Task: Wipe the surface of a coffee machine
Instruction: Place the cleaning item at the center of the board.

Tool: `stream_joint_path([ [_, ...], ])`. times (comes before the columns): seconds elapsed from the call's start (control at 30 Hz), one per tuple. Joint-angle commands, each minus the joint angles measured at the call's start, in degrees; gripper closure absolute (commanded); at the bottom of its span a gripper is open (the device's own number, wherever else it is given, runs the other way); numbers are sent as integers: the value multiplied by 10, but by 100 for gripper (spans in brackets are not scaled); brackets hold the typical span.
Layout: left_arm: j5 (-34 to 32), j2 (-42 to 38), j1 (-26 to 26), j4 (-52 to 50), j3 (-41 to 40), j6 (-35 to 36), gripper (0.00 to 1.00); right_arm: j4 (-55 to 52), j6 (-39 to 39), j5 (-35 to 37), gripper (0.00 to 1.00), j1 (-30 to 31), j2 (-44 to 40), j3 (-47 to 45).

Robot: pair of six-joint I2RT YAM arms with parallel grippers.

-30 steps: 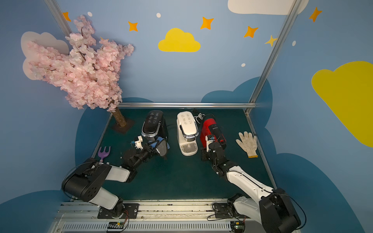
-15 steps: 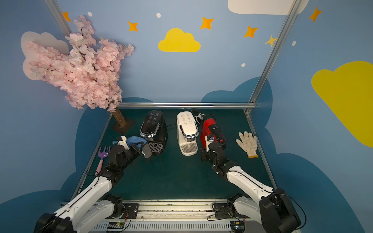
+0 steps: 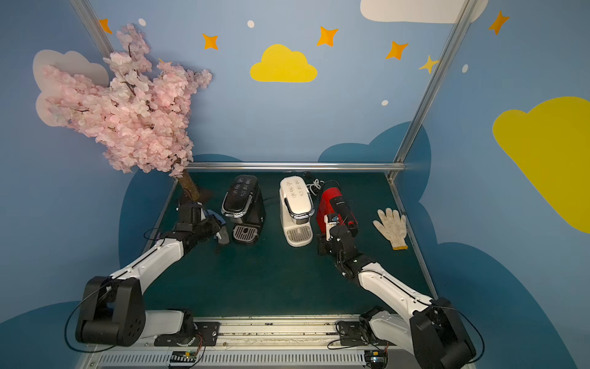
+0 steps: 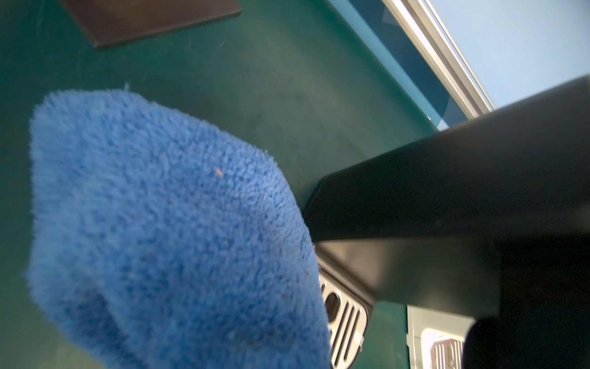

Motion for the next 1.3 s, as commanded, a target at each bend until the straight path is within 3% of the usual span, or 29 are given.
stream_joint_path([
  [0.0,-2,43,10,-11,41,50,89,-11,-4,10,65,3,-4,14],
  [0.17,20,118,21,-13,90,61,83,-6,-4,11,65,3,6,15],
  [0.3,59,155,21,3,96,60,82,-8,-6,13,65,3,15,19],
  [0.4,53,163,22,7,91,62,79,-8,-7,15,65,3,14,19],
  [0.47,44,161,22,3,90,69,72,-12,-9,18,65,2,10,18],
  [0.53,40,154,22,0,88,75,57,-9,-9,23,65,3,6,15],
  [0.63,31,127,20,-1,75,85,42,-11,-7,18,65,3,8,18],
  [0.77,-8,77,19,-21,56,97,30,-7,-4,8,65,4,12,19],
  [1.27,-97,-191,21,1,-66,129,17,-32,-2,30,65,5,4,38],
])
